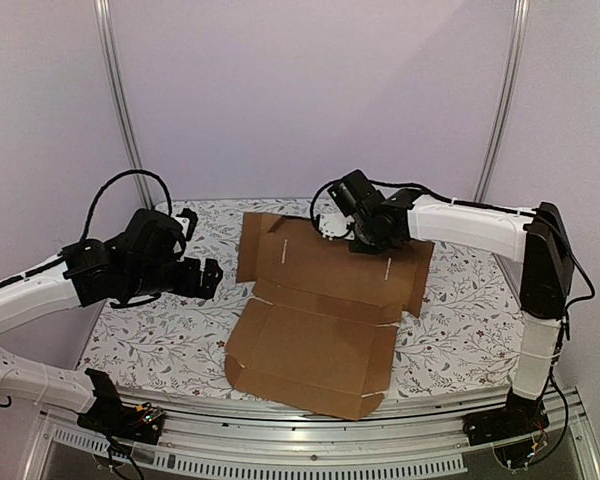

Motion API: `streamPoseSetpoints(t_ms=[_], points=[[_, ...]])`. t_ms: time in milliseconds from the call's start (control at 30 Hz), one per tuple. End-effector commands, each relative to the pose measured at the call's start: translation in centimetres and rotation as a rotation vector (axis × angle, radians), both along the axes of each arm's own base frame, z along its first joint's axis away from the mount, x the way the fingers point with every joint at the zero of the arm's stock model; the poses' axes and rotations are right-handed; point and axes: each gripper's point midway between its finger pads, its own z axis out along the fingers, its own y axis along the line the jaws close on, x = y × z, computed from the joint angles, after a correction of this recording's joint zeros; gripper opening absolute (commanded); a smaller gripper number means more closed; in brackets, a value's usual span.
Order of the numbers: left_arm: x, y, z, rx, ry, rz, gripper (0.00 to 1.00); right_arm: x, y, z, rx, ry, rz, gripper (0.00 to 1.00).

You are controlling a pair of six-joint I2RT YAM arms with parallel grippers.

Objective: Fold the paper box

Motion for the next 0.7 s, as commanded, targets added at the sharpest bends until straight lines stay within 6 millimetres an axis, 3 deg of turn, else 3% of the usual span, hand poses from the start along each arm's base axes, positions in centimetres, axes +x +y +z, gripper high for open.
streamPoseSetpoints(t_ms=[0, 167, 500, 600, 667], points=[[1.3, 0.3, 1.1, 0.01, -0.087, 0.051, 1.0, -1.5, 1.0, 3.4, 0.026, -0.097, 0.091, 0.0], [2.5, 0.1, 1.1, 0.007, -0.103, 0.074, 0.99, -3.6, 1.0, 3.8, 0.05, -0.108, 0.136, 0.0], [2.6, -3.6, 1.6, -0.099, -0.047, -0.03, 0.91, -5.9, 0.7, 4.9, 0.093, -0.13, 0.124, 0.0], [2.1, -5.2, 2.9, -0.179, -0.022, -0.084, 0.82, -6.2, 0.8, 5.0, 0.089, -0.147, 0.107, 0.0], [1.8, -5.6, 3.9, -0.214, -0.018, -0.097, 0.7, -6.4, 1.0, 4.9, 0.086, -0.15, 0.101, 0.0]])
